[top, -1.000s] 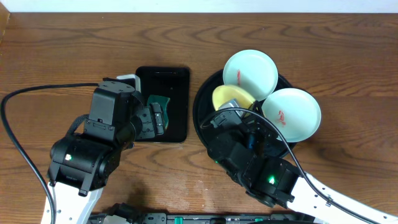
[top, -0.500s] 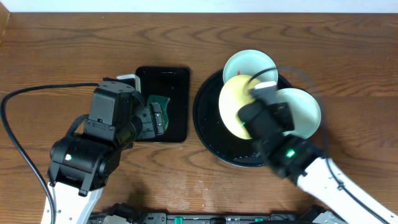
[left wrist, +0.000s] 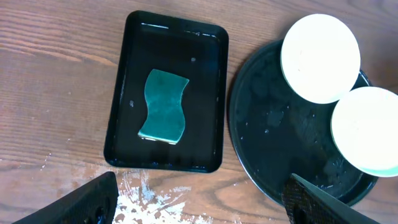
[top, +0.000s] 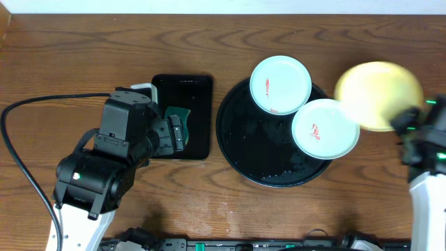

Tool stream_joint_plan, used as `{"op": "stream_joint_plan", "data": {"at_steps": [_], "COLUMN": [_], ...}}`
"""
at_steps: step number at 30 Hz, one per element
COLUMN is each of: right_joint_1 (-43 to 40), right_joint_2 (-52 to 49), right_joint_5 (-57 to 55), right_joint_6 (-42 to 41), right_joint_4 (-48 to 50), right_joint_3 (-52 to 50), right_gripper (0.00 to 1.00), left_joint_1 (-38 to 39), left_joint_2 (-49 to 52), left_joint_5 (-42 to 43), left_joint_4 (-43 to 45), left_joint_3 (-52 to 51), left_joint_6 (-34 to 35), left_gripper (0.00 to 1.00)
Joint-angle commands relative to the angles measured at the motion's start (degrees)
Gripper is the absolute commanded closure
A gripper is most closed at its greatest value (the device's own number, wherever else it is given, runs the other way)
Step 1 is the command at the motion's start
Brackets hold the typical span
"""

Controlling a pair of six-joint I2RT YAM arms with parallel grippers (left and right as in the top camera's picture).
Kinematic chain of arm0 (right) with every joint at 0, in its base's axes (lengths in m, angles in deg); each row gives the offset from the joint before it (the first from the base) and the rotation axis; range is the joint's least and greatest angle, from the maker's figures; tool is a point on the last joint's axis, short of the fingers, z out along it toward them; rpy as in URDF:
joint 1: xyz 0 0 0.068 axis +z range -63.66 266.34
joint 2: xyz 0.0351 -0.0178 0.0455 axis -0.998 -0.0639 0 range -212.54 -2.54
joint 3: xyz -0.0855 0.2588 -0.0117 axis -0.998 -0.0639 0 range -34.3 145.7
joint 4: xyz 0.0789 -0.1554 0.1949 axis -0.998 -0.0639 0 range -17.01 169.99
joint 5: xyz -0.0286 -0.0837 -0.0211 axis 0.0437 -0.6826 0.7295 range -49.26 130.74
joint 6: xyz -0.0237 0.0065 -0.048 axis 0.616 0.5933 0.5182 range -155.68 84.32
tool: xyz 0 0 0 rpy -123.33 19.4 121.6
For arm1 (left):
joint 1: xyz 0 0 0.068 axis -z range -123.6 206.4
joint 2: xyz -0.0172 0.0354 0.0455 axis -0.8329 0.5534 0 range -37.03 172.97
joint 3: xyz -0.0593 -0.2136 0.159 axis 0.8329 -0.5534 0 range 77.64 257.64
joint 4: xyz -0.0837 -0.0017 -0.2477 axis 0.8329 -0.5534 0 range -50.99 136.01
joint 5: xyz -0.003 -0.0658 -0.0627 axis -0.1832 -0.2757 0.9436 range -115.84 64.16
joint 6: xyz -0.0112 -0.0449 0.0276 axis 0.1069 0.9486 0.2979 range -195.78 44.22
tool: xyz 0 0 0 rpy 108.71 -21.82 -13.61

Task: Clean dirty plates on tray and stack at the side
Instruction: 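Place the yellow plate on the table at the right side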

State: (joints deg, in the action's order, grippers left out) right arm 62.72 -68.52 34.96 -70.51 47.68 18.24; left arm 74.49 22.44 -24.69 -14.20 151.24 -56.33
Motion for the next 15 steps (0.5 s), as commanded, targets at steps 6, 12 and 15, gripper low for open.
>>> {"op": "stream_joint_plan", "data": {"at_steps": [6,12,15], "right_joint_1": [-14.9,-17.0,-16.4], "right_joint_2": [-12.3,-23.6,-26.7], "right_joint_5": [-0.1,1.0,2.7], "right_joint_6": [-5.9,-0.7,4.4], "right_joint_4": [5.4,11.4,12.4], "right_joint_3": [1.0,1.0,1.0], "right_gripper": [0.99,0.99,0.99], "left_joint_1": [-0.2,-0.2,-0.2], "left_joint_2": [0.1,0.1,0.1], "left_joint_5": [-0.1,-0.1,-0.1], "left_joint_4": [-0.2,-0.2,-0.2], "left_joint_3": [0.9,0.9,0.9], "left_joint_6": [-0.3,-0.3,-0.3], "left_gripper": [0.15,0.15,0.15]}}
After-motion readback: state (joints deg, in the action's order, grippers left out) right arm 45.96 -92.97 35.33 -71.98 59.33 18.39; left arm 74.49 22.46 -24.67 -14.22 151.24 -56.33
